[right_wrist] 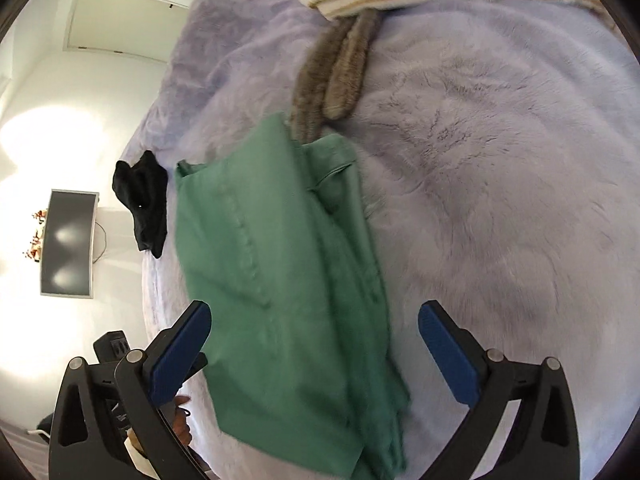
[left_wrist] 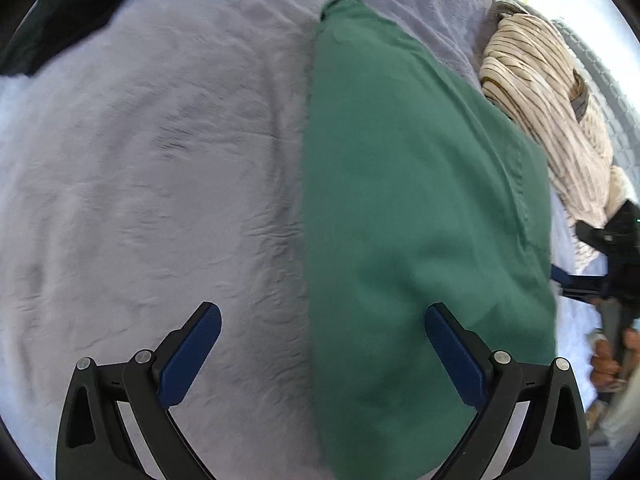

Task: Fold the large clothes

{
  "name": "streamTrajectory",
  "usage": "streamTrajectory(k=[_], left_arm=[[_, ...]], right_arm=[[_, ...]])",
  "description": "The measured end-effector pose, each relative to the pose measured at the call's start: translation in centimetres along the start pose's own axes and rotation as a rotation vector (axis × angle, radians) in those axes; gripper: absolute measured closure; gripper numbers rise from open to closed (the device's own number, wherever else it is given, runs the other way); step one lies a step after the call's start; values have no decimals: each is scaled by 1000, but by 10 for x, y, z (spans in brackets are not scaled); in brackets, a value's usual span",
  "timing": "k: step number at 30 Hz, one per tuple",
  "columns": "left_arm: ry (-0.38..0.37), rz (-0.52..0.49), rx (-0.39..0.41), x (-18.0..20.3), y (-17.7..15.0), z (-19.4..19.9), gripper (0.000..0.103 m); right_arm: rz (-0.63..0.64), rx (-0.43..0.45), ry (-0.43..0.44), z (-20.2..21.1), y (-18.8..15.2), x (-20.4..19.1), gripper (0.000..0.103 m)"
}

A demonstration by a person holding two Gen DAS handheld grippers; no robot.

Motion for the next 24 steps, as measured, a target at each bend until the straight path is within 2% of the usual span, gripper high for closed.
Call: streamTrajectory(k=[2,6,10,14,15,16,17,18,19,21,24], left_arm=[[-89,32,-78,0,2,-12,1],[-197,73,-154,7,-1,-31,1],[-200,49,-159,21,-7,-44,1],[-204,51,-156,24,-11,-42,2],[-205,51,-146,25,-13,-37,16],[-197,46,-131,26,-14,-32,22],[-192,34,-115,28,-16,-27,32],[-195,21,-102,27,-16,-22,41],[-204,10,-87,28,-18,-15,44],[-234,9,-74,25,-18,-3,53],[-292,5,-55,25,-18,22,55]], right_arm=[[-4,-15,57,-14,5,8,0],[5,-52,154,-39,15,8,0],[53,-70,179,-63,31,0,0],[-14,-59,182,-77,37,9,1],[-27,-62,172,-78,37,9,5],[-28,-69,156,-78,37,8,39],[-23,-77,152,-78,36,7,66],[-35,-86,162,-79,34,6,68],[-39,-69,172,-75,32,3,77],[-38,-38,214,-66,29,-3,80],[-53,13,293,-48,21,-19,82]])
Point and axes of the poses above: each gripper's, at about its wrist camera, not at the fingertips, and z roughly against the way its jaws point, x to its right, y to its top, the point moved 3 cm from there along -z, roughly the way its jaws point, and after that the axes turned 14 degrees about z, right-handed, at the moved point
